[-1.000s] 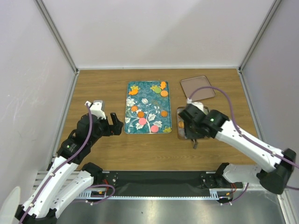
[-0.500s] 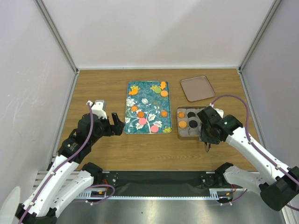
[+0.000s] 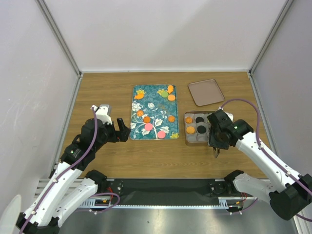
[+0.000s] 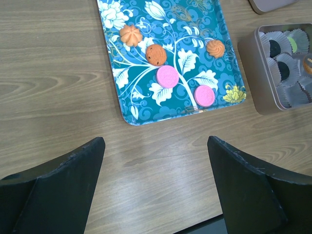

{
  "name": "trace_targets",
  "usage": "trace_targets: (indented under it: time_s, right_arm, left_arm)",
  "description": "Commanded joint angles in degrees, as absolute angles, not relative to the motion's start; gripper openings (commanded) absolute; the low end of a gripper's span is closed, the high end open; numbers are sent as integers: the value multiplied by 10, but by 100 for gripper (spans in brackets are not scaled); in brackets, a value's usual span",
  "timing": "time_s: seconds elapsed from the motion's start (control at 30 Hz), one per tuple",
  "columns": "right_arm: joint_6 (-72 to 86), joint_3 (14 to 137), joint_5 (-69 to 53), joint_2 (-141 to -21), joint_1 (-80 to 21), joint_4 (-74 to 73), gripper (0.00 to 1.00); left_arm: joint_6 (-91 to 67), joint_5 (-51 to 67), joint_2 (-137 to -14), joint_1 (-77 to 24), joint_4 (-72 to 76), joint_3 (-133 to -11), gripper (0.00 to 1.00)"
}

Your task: Pack the cookies

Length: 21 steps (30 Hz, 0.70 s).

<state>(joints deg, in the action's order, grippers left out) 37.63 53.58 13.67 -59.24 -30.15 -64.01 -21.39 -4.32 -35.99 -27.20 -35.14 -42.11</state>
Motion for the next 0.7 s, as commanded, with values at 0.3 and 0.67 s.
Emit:
trace_targets:
  time_s: [0.3, 0.67]
  right_arm:
    - [366, 543, 145, -611, -291, -614, 49]
    - [362, 579, 108, -592, -297, -607, 47]
  left_arm:
    - [-207, -40, -355, -275, -335, -434, 93]
    - [-207, -40, -355, -275, -335, -433, 93]
